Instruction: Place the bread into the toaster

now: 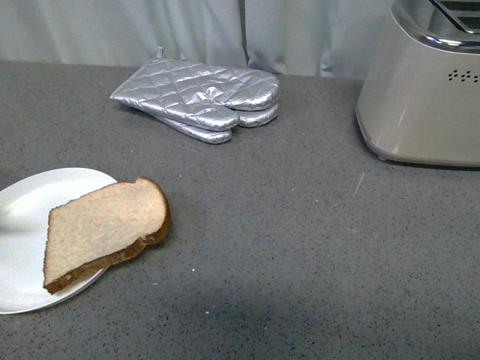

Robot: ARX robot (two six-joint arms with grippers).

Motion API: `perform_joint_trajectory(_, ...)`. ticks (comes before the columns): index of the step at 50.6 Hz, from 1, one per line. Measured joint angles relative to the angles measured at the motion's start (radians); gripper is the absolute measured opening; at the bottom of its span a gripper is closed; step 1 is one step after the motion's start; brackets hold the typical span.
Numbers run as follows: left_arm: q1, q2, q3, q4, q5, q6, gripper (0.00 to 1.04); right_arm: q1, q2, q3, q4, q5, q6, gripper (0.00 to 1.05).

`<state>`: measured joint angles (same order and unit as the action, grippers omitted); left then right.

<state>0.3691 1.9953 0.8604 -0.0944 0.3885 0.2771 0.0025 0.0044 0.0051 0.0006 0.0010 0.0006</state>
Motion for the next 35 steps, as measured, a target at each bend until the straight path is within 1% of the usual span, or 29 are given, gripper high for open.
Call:
perform_joint_trajectory(2, -0.001, -0.007, -0.003, 0.0, 0.011, -0.021, 0.03, 0.0, 0.0, 0.0, 0.0, 0.0, 0.0, 0.95)
perform_joint_trajectory(13, -0.029, -0.051, -0.02, 0.005, 0.045, -0.1, 0.04, 0.0, 0.0, 0.0, 0.0, 0.0, 0.0, 0.95)
perform_joint_trajectory(23, -0.092, -0.113, -0.036, 0.042, 0.08, -0.198, 0.04, 0.0, 0.0, 0.0, 0.0, 0.0, 0.0, 0.95)
perform_joint_trajectory(31, -0.192, -0.136, -0.062, 0.088, 0.071, -0.278, 0.04, 0.0, 0.0, 0.0, 0.0, 0.0, 0.0, 0.95)
perform_joint_trajectory(35, -0.281, -0.133, -0.079, 0.137, 0.067, -0.346, 0.04, 0.0, 0.0, 0.0, 0.0, 0.0, 0.0, 0.95)
